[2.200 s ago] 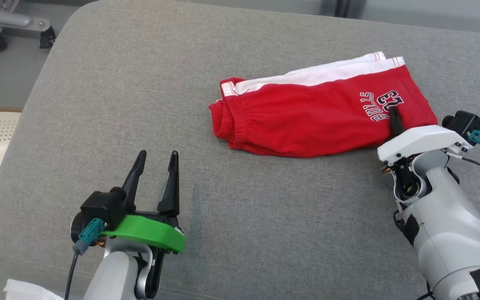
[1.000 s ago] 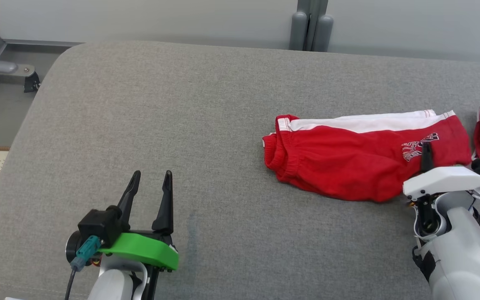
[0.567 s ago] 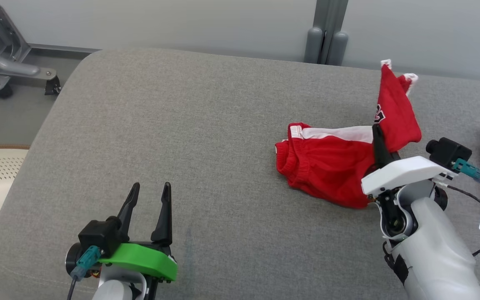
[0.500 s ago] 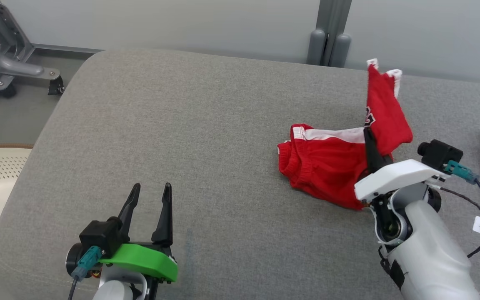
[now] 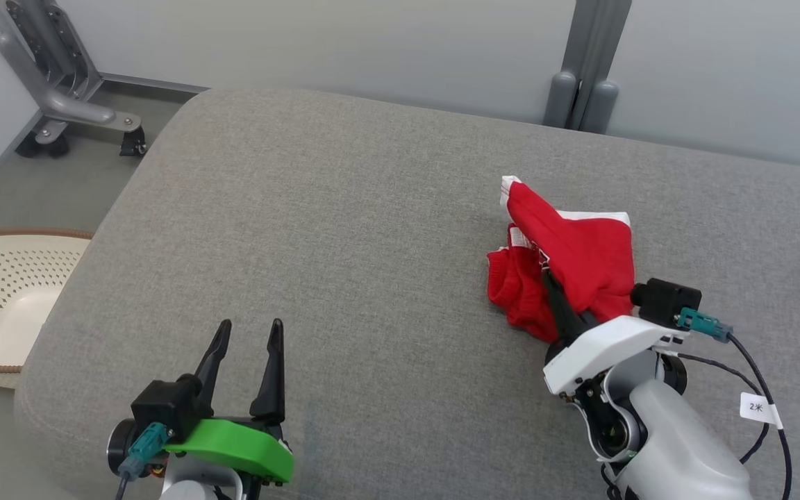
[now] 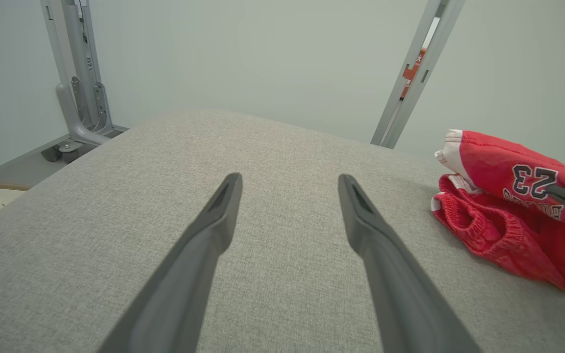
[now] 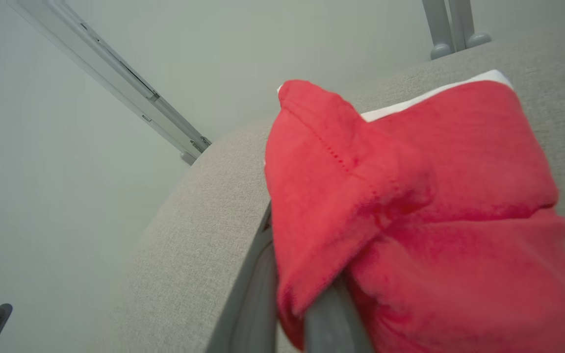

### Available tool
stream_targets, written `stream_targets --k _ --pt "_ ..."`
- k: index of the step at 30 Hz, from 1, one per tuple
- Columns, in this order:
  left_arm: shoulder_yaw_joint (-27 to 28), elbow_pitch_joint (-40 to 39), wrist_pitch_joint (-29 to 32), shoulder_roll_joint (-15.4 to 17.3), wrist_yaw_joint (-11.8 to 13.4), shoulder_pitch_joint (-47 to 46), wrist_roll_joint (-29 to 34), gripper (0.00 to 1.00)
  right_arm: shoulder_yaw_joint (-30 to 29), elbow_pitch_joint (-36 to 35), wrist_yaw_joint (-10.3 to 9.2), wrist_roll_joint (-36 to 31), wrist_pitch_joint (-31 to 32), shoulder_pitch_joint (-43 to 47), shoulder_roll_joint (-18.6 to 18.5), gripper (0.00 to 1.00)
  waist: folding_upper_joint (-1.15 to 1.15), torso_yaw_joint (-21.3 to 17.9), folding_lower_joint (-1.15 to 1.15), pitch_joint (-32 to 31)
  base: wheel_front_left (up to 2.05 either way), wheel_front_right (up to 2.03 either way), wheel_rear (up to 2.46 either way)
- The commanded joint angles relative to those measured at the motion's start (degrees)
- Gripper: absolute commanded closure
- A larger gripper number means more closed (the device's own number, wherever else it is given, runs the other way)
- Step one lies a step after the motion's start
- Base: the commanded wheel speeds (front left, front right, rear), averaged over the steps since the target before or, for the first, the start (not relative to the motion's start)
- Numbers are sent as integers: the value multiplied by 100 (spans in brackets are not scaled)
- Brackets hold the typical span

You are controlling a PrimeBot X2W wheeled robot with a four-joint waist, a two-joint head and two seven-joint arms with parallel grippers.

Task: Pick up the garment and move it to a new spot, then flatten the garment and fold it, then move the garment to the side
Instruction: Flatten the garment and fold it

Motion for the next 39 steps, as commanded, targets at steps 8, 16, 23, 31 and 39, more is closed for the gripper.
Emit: stream_targets --k 8,16,23,31,39 --pt "-8 6 -16 11 -20 86 8 0 411 96 -1 156 -70 -72 -20 0 0 75 0 1 0 0 0" --pt "14 -6 -15 11 -26 96 18 0 1185 148 -1 630 464 56 -24 0 0 19 0 41 0 0 0" --pt "52 -57 -16 11 0 33 -4 0 1521 -12 0 664 699 -150 -43 0 0 -207 0 112 0 0 0" --pt "131 -274 -16 11 5 -123 -71 0 1146 -731 -1 -338 24 -322 -575 0 0 -553 0 228 0 0 0" --pt "227 -723 -15 12 -30 -226 -171 0 4 -1235 -1 -2101 -457 44 -836 0 0 -871 0 320 0 0 0"
